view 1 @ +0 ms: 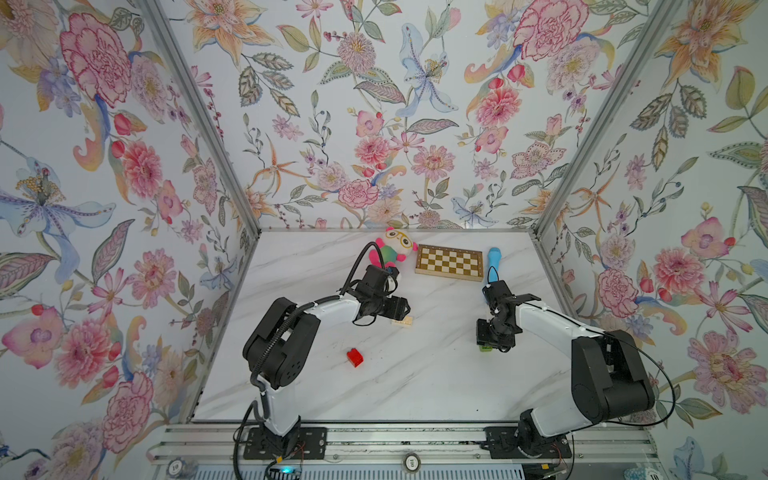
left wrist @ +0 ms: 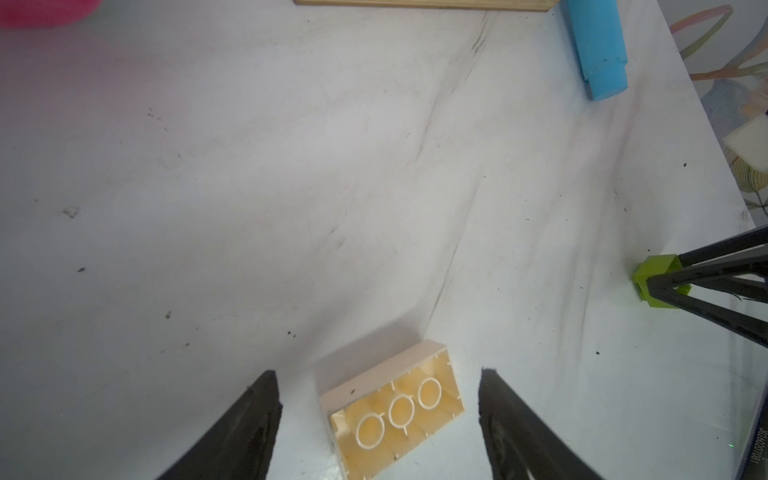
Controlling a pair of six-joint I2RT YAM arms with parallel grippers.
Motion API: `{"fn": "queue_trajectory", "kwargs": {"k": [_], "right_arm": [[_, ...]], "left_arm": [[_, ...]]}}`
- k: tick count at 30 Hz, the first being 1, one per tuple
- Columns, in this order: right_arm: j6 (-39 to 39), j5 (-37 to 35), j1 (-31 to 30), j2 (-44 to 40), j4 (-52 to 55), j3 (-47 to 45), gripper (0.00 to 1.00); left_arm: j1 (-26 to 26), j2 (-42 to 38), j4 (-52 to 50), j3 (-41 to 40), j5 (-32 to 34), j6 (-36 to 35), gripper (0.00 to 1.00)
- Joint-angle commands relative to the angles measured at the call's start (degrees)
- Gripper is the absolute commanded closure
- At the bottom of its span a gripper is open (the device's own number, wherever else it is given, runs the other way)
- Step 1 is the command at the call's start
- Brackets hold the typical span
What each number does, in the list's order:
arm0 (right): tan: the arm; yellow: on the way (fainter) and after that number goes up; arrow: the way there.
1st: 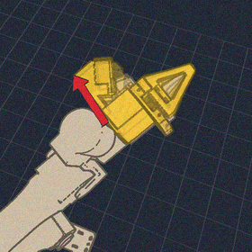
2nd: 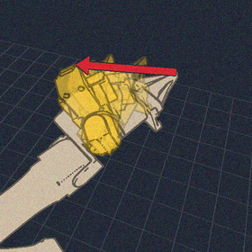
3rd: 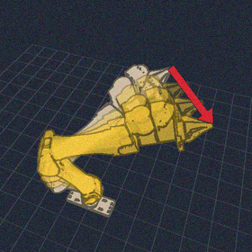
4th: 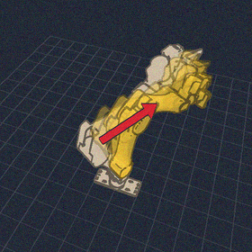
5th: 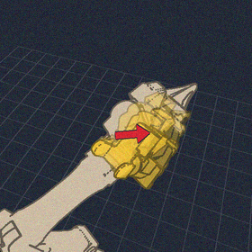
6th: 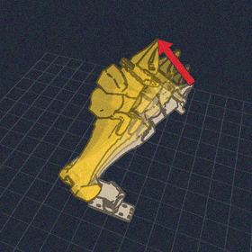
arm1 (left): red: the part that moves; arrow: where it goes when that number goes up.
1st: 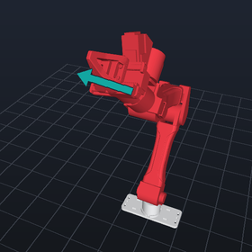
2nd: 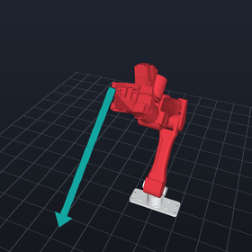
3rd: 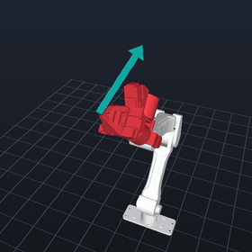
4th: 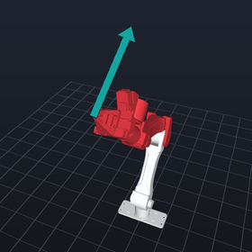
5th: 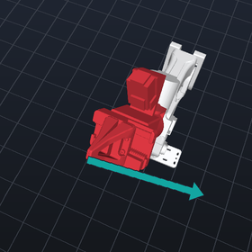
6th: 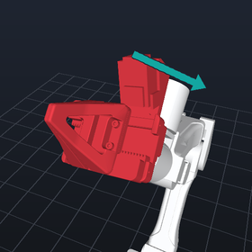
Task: Assemble the letter r with lego
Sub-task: Pick up the lego brick from the center of the board.
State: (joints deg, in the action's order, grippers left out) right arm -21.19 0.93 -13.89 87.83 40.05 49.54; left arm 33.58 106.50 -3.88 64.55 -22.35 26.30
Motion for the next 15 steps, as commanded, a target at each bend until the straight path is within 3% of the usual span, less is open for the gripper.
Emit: {"fn": "queue_trajectory", "kwargs": {"k": [1, 6, 15], "right_arm": [[0.24, -1.28, -0.49, 0.65, 1.68, 1.11, 0.57], [0.5, -1.04, -0.6, 1.99, 1.69, 1.55, 0.68], [-0.78, -0.19, -1.37, -1.62, 4.41, 3.78, 0.69]], "left_arm": [[-0.85, 0.54, -1.13, 0.55, -1.29, -1.08, 0.23], [-1.0, 1.61, -1.18, 1.17, -1.6, -1.15, 0.23], [-2.48, 4.38, -7.55, 7.88, 2.94, -2.6, 0.26]]}}
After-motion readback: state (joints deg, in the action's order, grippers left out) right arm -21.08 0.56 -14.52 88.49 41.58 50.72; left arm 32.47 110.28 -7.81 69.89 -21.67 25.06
